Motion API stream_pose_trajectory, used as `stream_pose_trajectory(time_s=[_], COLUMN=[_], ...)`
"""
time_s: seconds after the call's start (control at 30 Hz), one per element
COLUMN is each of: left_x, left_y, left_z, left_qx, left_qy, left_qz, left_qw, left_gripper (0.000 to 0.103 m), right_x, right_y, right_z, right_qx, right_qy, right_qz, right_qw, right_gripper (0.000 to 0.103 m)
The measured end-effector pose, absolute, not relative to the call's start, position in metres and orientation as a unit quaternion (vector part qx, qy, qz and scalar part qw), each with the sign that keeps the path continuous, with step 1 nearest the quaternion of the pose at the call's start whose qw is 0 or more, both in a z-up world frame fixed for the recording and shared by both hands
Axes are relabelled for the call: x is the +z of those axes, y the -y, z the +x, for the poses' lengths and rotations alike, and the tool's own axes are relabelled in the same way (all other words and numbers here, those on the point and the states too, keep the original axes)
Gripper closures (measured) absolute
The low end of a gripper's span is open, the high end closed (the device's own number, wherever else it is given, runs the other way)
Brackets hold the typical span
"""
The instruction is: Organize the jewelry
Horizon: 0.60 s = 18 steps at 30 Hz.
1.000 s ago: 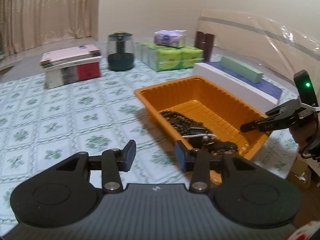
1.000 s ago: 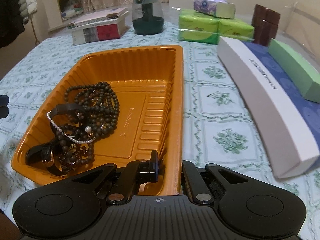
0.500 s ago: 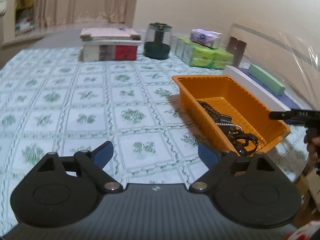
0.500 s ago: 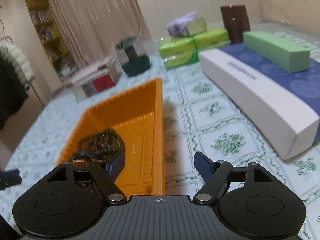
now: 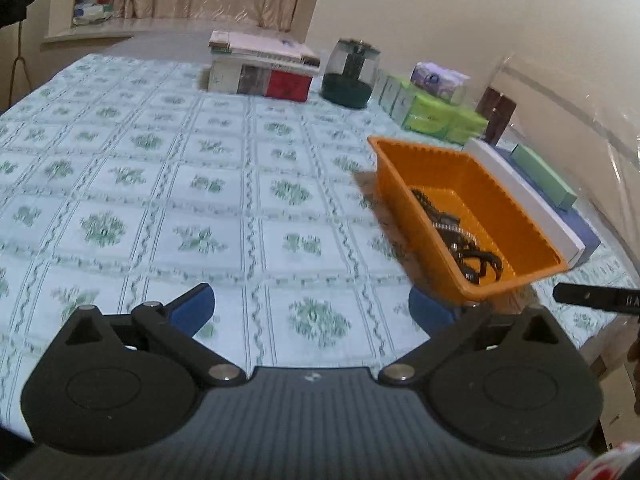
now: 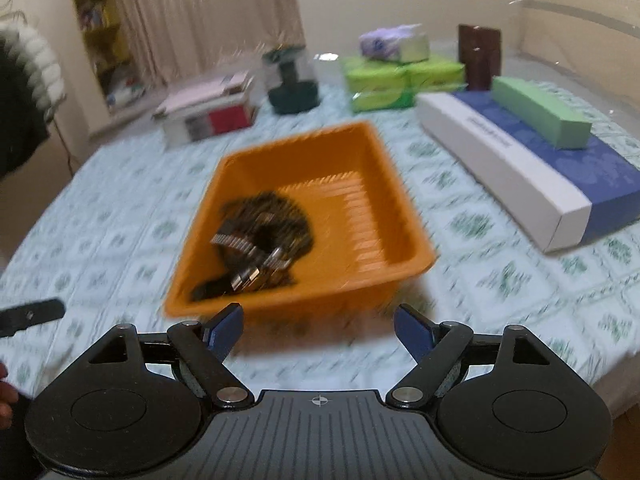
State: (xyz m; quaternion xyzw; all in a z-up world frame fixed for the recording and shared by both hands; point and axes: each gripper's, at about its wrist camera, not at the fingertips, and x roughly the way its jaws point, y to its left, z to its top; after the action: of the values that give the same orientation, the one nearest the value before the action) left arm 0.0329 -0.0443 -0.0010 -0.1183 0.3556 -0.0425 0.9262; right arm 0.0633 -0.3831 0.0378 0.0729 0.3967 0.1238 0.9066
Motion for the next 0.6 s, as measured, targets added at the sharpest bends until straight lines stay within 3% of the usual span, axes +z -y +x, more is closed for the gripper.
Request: stream_pose_trajectory(time_s=[0.6], left_x=[-0.002], left_y=[0.066], left_z=[-0.006], left_qx=[-0.039], left_qy=[-0.408], left_qz=[-0.108], left_qw=[0.906], left_gripper=[0.001], right_x=[0.035], right_y=[0.310], right_z=[0.025], right_qx=[0.134], right_qy=[-0.412], right_qz=[0.013], right_qw=[0.901], right_gripper=[0.021])
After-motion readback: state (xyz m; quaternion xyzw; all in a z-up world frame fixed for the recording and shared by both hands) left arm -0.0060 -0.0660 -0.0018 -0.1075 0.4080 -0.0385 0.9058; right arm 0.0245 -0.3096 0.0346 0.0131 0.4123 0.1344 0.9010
